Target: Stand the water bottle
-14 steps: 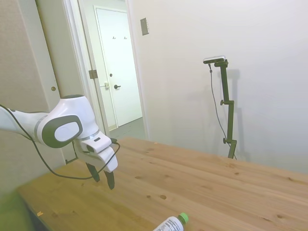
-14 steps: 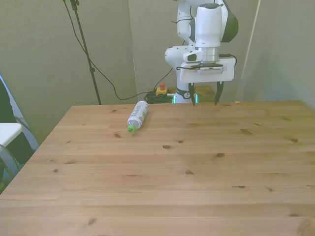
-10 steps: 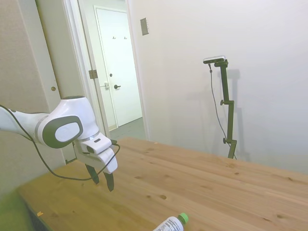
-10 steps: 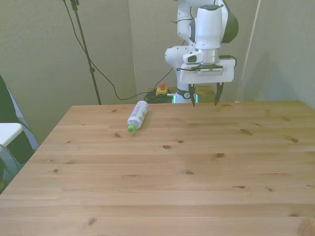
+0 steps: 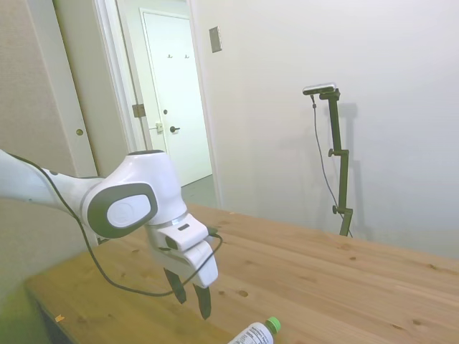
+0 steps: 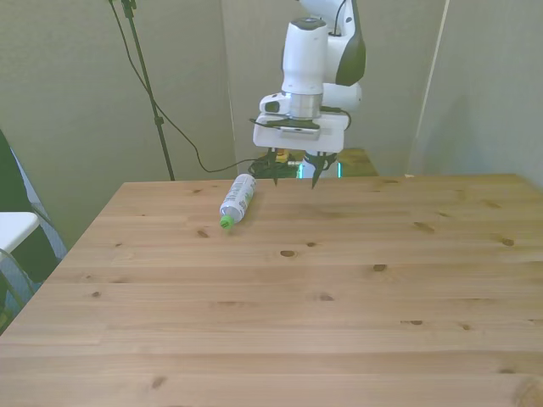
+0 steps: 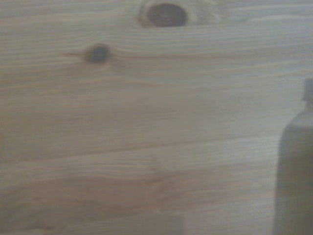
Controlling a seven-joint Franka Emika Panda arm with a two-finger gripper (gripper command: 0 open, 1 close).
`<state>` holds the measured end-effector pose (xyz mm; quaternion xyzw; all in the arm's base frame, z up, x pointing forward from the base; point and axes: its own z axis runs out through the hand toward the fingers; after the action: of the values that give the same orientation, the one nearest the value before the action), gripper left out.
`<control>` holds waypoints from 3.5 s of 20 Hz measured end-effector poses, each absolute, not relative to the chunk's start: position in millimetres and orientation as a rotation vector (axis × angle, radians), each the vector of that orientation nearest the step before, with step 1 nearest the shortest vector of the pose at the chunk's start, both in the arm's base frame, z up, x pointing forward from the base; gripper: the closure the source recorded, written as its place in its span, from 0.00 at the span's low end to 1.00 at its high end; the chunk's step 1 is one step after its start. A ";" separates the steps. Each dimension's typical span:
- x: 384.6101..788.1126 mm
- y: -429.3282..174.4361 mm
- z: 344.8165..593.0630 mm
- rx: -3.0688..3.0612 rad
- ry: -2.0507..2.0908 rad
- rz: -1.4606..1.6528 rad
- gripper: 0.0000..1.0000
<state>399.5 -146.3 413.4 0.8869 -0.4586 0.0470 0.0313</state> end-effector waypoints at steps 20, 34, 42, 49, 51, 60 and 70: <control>449.4 -239.7 407.0 2.564 -1.576 0.241 0.00; 469.7 -250.6 372.4 2.475 -1.627 0.294 0.00; 476.2 -245.6 367.7 2.468 -1.614 0.327 0.00; 478.3 -242.5 358.4 2.474 -1.602 0.303 1.00; 478.6 -242.5 355.5 2.473 -1.601 0.297 1.00; 480.4 -241.1 351.5 2.474 -1.602 0.298 1.00; 483.0 -237.5 347.2 2.482 -1.591 0.294 1.00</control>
<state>483.0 -237.5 347.2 0.8343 -0.5350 0.0988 0.0894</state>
